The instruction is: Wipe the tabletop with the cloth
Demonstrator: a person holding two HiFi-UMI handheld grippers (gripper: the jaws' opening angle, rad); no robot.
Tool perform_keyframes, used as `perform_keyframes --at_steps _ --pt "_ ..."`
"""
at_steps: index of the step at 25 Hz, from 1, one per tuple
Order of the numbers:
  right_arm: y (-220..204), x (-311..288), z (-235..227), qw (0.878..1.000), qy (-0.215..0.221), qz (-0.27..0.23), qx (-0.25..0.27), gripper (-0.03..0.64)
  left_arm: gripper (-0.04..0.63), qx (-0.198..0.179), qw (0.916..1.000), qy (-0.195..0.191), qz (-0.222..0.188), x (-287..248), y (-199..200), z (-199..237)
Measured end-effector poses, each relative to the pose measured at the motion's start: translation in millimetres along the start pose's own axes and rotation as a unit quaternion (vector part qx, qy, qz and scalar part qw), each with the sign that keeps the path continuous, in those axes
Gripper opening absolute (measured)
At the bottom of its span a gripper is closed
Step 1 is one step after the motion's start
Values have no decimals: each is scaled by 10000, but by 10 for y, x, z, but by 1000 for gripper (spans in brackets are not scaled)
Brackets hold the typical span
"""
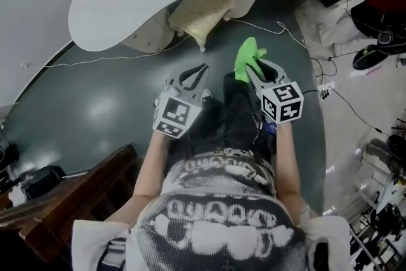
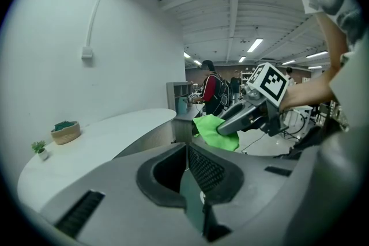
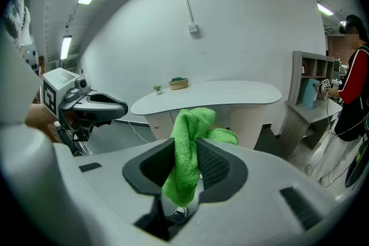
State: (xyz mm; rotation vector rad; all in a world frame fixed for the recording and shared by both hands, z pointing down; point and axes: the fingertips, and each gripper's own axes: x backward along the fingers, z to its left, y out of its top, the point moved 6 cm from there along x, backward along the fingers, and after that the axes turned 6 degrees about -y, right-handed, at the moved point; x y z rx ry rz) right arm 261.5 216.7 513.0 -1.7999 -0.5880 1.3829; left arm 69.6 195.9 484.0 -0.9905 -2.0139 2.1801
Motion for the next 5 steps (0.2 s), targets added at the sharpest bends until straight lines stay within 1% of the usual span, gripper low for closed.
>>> perform_keyframes --at_steps 5 --pt "64 -71 -53 10000 4 -62 51 117 12 -22 10000 1 -6 -68 8 47"
